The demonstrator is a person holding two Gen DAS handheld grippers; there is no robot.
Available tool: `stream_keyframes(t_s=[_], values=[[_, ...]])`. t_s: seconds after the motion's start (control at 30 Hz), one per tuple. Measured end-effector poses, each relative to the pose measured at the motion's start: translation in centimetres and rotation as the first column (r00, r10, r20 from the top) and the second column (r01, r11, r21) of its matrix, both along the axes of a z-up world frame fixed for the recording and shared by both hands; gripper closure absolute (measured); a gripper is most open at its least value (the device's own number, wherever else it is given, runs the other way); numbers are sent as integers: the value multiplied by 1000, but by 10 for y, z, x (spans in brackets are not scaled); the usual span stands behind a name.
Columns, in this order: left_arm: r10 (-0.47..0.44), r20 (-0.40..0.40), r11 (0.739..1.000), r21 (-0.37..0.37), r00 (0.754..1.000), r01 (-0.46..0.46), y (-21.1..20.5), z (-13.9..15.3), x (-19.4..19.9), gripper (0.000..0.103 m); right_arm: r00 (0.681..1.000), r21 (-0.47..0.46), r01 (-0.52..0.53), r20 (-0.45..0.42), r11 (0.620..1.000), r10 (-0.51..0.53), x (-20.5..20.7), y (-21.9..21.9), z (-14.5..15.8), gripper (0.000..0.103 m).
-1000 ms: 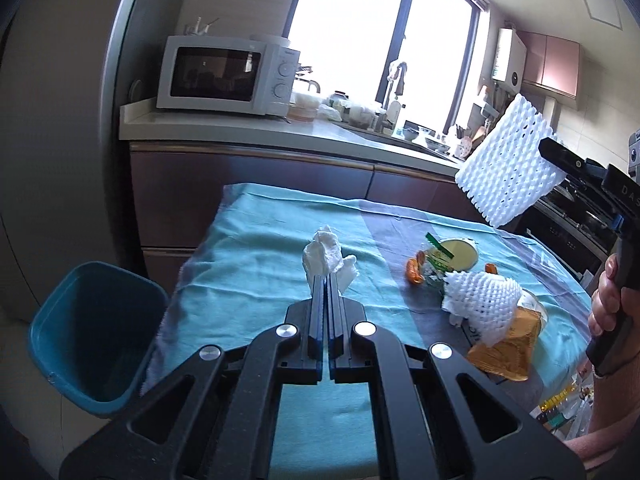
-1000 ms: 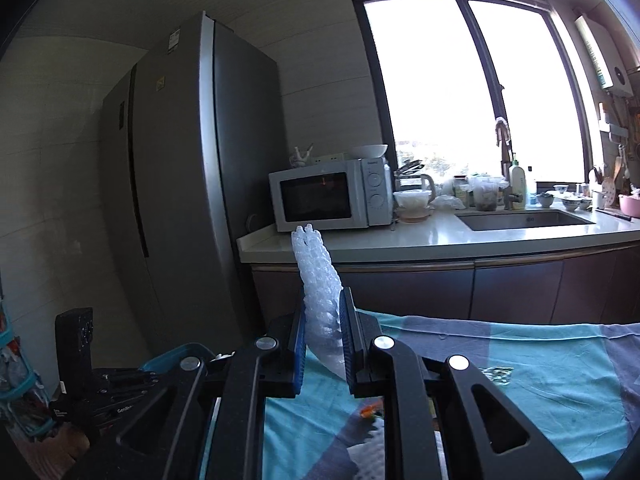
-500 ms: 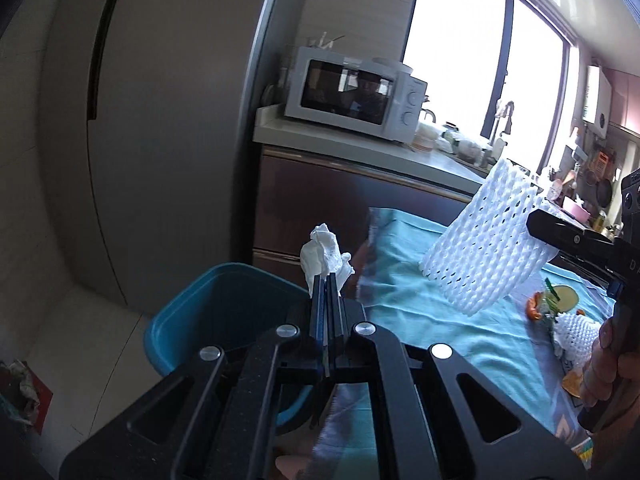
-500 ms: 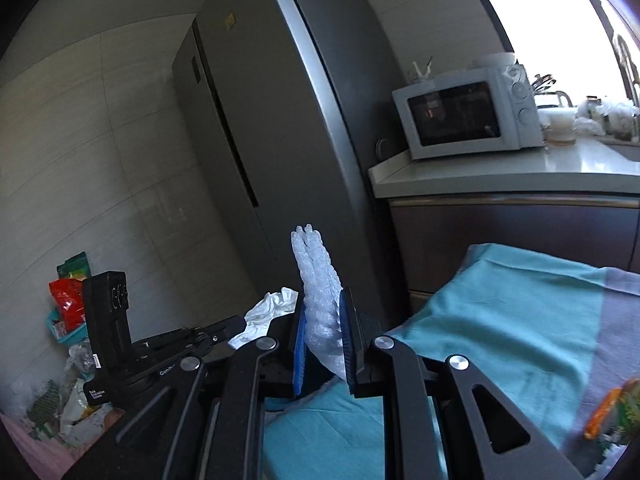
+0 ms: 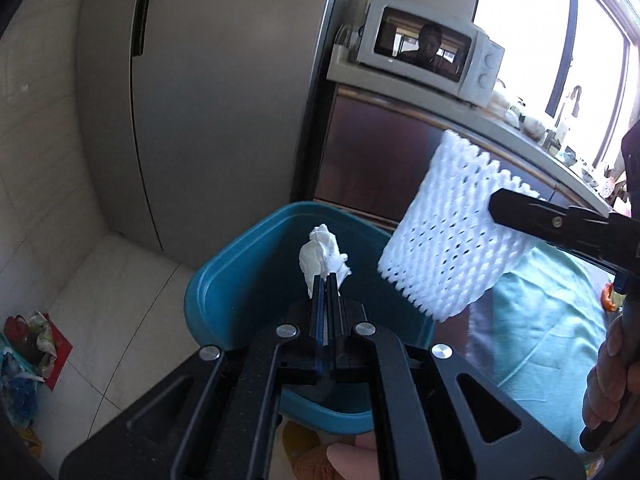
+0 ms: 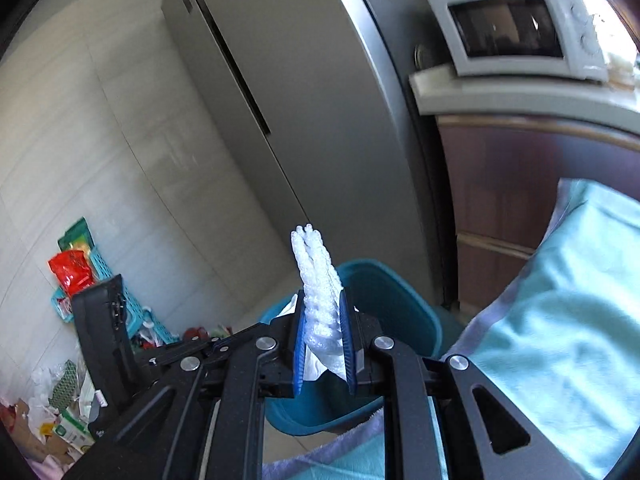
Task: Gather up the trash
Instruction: 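Carry the tissue and foam net to the teal bin and open both tools, then return both tools to the table over the remaining trash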
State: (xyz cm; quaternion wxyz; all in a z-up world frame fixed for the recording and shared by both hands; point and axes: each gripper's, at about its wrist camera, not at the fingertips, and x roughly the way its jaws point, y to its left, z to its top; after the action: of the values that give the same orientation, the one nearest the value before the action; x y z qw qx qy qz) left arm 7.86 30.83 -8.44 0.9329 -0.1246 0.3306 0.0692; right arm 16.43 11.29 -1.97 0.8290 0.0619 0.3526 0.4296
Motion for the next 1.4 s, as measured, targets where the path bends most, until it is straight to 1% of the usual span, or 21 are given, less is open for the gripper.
stream_keyframes(t_s=[0.17,0.2,0.23,0.27,0.33,0.37,0.4,0.43,0.53,0.73,0.8,0.83,0.97,1.07,1.17,1.23,1.4], values=[[21,-50,1000,6,999,-21,5,-15,14,99,997,-56,11,-76,998,-15,14,16,-19,85],[30,-57,1000,6,998,-30,6,-17,17,95,996,-62,15,-84,998,-20,15,17,-22,83],[31,-62,1000,-2,998,-31,7,-20,18,86,995,-72,21,-95,997,-27,17,18,-25,82],[34,-66,999,-7,997,-34,7,-21,20,84,995,-78,26,-98,997,-34,20,18,-27,79],[42,-75,999,-8,996,-43,8,-25,21,84,995,-80,37,-90,996,-44,17,17,-26,73],[44,-74,999,-13,996,-45,7,-25,21,84,995,-82,43,-87,996,-50,15,15,-26,68],[49,-69,999,-13,996,-50,7,-27,18,84,995,-82,48,-82,995,-55,13,13,-25,62],[53,-61,999,-10,997,-54,7,-26,16,84,995,-80,50,-78,996,-56,11,11,-24,59],[54,-28,999,5,998,-54,1,-21,5,77,996,-74,42,-74,996,-47,11,4,-26,52],[30,44,999,35,999,-32,-20,4,-11,72,998,-50,27,-62,998,-30,11,-9,-19,52],[15,73,999,47,997,-18,-29,14,-18,67,999,-34,26,-44,999,-27,2,-23,-11,52],[3,88,999,50,996,-7,-33,19,-21,63,999,-27,27,-33,999,-28,-3,-31,-6,52],[-82,136,995,60,987,74,-62,35,-34,53,998,-12,61,23,998,-60,-27,-73,14,51],[-188,163,982,55,968,182,-94,43,-39,50,991,-27,118,72,993,-116,-48,-114,25,51],[-311,172,950,55,935,306,-134,45,-41,47,973,-36,208,112,977,-203,-71,-165,30,50],[-392,173,920,46,904,390,-161,44,-42,46,953,-40,282,130,958,-275,-85,-201,31,50],[-565,159,821,17,810,570,-235,40,-44,44,874,-68,473,158,878,-459,-119,-279,31,50]])
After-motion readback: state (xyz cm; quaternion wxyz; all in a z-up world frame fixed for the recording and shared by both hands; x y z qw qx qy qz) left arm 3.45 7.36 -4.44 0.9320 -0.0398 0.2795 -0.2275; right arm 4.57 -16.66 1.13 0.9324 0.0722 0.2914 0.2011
